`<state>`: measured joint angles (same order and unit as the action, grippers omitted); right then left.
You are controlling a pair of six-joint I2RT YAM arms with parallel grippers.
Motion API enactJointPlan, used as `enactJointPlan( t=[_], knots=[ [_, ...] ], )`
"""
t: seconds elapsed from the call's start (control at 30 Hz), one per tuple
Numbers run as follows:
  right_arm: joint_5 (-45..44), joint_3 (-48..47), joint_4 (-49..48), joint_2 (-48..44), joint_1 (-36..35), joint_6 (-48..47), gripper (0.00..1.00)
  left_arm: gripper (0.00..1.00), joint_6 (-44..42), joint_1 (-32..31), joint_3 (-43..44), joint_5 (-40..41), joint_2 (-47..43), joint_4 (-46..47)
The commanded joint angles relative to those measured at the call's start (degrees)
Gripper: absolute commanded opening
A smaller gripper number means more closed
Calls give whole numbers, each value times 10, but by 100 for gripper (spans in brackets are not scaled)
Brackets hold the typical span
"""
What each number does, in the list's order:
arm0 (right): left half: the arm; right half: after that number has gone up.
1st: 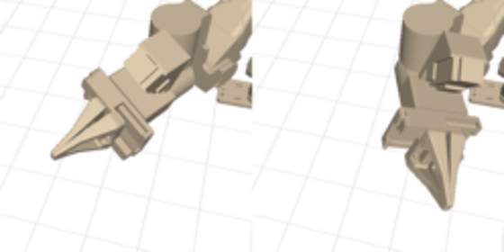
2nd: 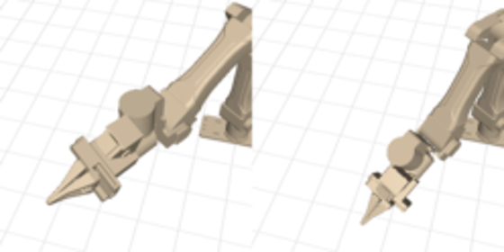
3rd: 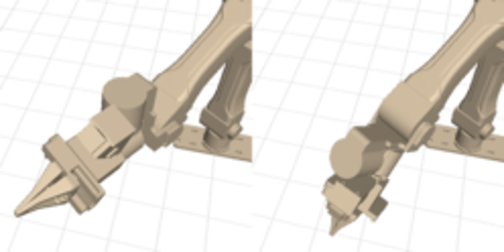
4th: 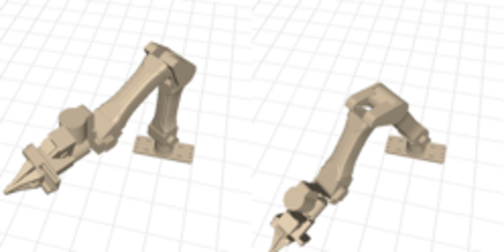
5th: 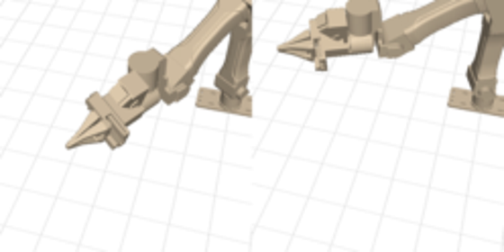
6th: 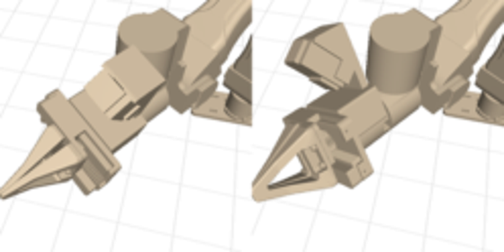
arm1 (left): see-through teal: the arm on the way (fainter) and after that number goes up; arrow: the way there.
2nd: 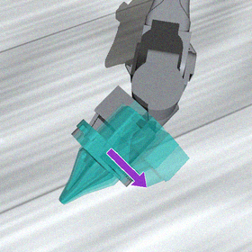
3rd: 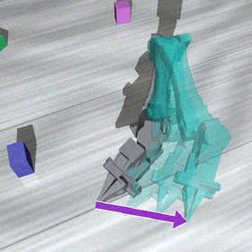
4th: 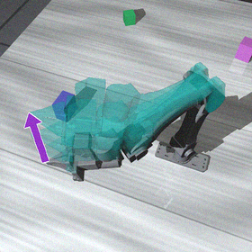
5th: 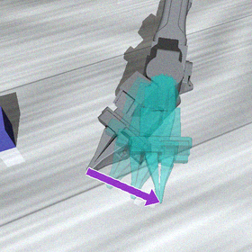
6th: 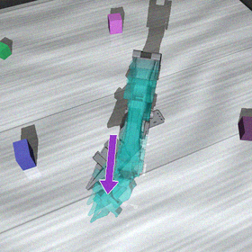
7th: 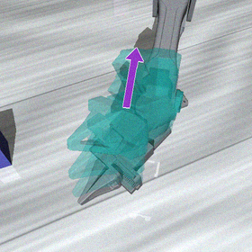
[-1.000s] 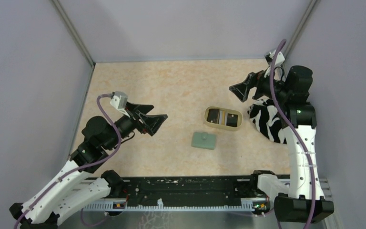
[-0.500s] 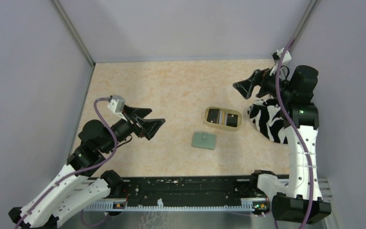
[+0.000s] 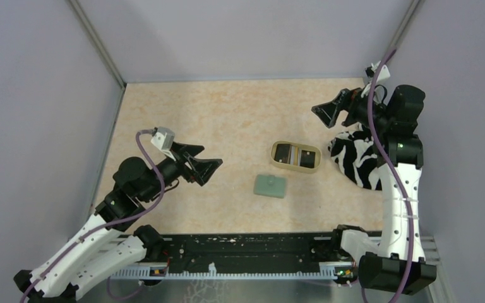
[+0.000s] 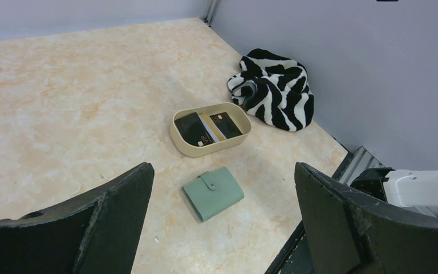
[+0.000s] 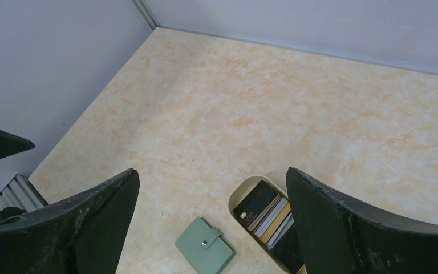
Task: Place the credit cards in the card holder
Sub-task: Reset both arms
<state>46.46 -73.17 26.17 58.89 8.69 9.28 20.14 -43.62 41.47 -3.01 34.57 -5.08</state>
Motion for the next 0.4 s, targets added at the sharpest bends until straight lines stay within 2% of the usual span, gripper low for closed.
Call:
enactJointPlan(
  t=[0.0,0.37],
  knots=[
    [9,-5,-29,5,10,5,98,99,-24,1,8,1,7,14],
    [14,2,-41,8,25,-1,98,99,-62,1,17,-2,25,13]
  ],
)
